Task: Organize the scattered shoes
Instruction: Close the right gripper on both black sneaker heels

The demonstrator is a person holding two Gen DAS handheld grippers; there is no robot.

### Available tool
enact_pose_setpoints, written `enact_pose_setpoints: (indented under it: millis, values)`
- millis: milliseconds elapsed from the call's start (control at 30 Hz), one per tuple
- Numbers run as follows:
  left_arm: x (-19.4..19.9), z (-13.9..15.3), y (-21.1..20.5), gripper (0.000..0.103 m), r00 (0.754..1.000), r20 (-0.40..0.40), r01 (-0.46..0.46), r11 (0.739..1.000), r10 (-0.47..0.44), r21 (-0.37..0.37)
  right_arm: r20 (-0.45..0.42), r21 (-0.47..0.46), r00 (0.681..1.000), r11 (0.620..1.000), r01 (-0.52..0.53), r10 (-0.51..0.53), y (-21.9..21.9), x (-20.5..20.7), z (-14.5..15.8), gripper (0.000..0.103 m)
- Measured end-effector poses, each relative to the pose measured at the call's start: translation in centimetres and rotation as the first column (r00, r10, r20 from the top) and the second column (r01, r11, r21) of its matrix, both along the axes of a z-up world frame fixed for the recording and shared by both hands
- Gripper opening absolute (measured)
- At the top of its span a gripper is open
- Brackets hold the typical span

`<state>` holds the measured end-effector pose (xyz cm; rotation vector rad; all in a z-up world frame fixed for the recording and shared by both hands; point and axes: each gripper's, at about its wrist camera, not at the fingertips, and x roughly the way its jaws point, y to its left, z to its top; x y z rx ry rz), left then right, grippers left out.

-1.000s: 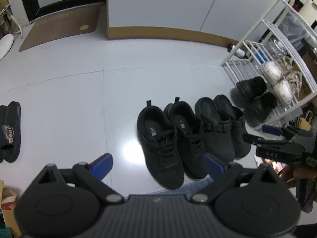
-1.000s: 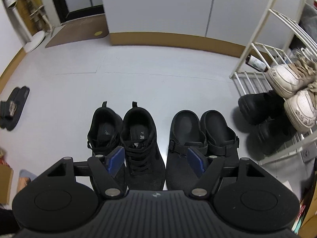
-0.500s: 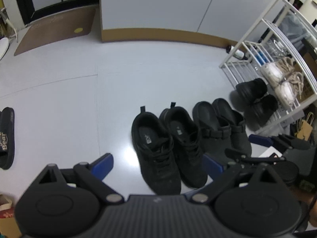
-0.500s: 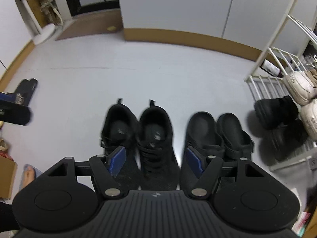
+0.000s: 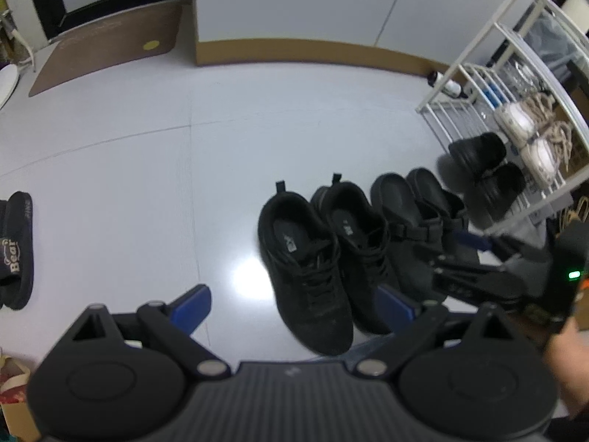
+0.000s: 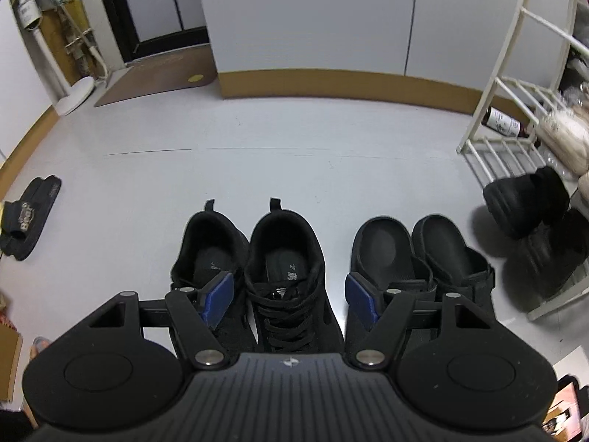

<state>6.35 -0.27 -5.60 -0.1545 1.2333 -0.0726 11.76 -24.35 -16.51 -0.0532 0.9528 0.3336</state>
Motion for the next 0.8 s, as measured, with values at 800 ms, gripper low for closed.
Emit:
enact_pose_setpoints:
  millis: [800]
  values:
    - [0.3,-0.8,3.1,0.097,0.995,-0.040,-0.087,0.996,0.087,0.001,0.135,0.133,0.988,0.990,0.051,-0.070,6.1,2.1,-12.0,0.054]
